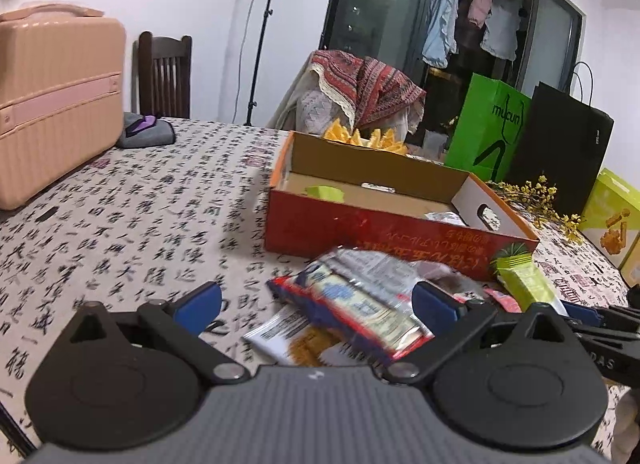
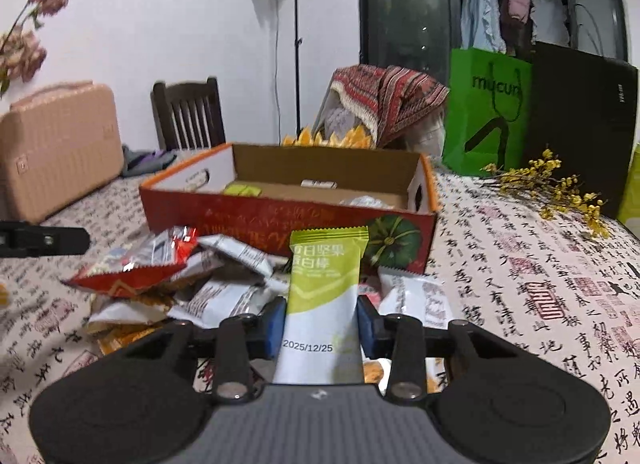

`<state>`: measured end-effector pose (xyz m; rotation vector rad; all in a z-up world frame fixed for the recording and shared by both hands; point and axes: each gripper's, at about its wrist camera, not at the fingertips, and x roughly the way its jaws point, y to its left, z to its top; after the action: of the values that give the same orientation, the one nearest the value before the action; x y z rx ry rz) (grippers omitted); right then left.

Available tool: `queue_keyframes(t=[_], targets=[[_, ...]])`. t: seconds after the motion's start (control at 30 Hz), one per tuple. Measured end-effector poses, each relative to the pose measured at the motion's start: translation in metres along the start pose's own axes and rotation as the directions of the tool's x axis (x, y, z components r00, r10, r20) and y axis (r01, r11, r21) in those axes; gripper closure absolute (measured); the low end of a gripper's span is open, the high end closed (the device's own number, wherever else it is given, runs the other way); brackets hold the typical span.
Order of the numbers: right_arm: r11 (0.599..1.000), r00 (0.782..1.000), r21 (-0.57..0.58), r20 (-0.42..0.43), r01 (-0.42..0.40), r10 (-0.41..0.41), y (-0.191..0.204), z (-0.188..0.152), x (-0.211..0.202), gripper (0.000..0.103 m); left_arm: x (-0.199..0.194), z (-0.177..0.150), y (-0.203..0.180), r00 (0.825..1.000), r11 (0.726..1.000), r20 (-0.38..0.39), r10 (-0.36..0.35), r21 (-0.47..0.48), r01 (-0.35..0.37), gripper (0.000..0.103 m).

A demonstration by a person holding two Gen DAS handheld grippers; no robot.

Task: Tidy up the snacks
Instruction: 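Grasp a green bar with the right gripper while the left grasps a blue-white packet, then lower both held packets into the cardboard box and open both grippers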

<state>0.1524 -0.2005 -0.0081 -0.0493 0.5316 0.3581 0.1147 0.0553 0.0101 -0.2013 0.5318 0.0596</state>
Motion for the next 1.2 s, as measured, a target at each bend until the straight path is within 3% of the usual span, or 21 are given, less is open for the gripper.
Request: queue_keyframes(t=[0.17, 0.4, 0.57, 0.7, 0.83, 0.97, 1.2], targets=[[0.998, 0.999, 0.059, 0.035, 0.010, -0.012, -0.020, -0.002, -0.009, 0.067, 0.023, 0.019, -0.019, 0.998, 0.999, -0.067, 0.019, -0.032, -0.022, 0.000], [0.992, 0.997, 0.116, 0.055, 0.040, -0.047, -0.045, -0.007, -0.018, 0.067, 0.060, 0.035, -0.044, 0.985, 0.992, -0.132, 0.107, -0.050, -0.114, 0.000], [0.989, 0.997, 0.138, 0.057, 0.050, -0.059, -0.056, -0.010, -0.020, 0.067, 0.081, 0.027, -0.052, 0.959, 0.975, -0.187, 0.215, -0.020, -0.223, 0.000], [0.988, 0.997, 0.146, 0.054, 0.043, -0.052, -0.059, -0.012, -0.018, 0.067, 0.089, 0.020, -0.047, 0.954, 0.974, -0.218, 0.207, -0.046, -0.221, 0.000], [0.988, 0.998, 0.148, 0.052, 0.036, -0.044, -0.058, -0.013, -0.016, 0.067, 0.085, 0.017, -0.044, 0.961, 0.977, -0.195, 0.195, -0.053, -0.208, 0.000], [0.988, 0.998, 0.152, 0.054, 0.031, -0.040, -0.057, -0.014, -0.017, 0.067, 0.082, 0.015, -0.039, 0.967, 0.981, -0.203, 0.157, -0.078, -0.176, 0.015], [0.988, 0.999, 0.153, 0.045, 0.023, -0.030, -0.055, -0.015, -0.015, 0.067, 0.073, 0.014, -0.029, 0.974, 0.985, -0.198, 0.112, -0.104, -0.134, 0.022]])
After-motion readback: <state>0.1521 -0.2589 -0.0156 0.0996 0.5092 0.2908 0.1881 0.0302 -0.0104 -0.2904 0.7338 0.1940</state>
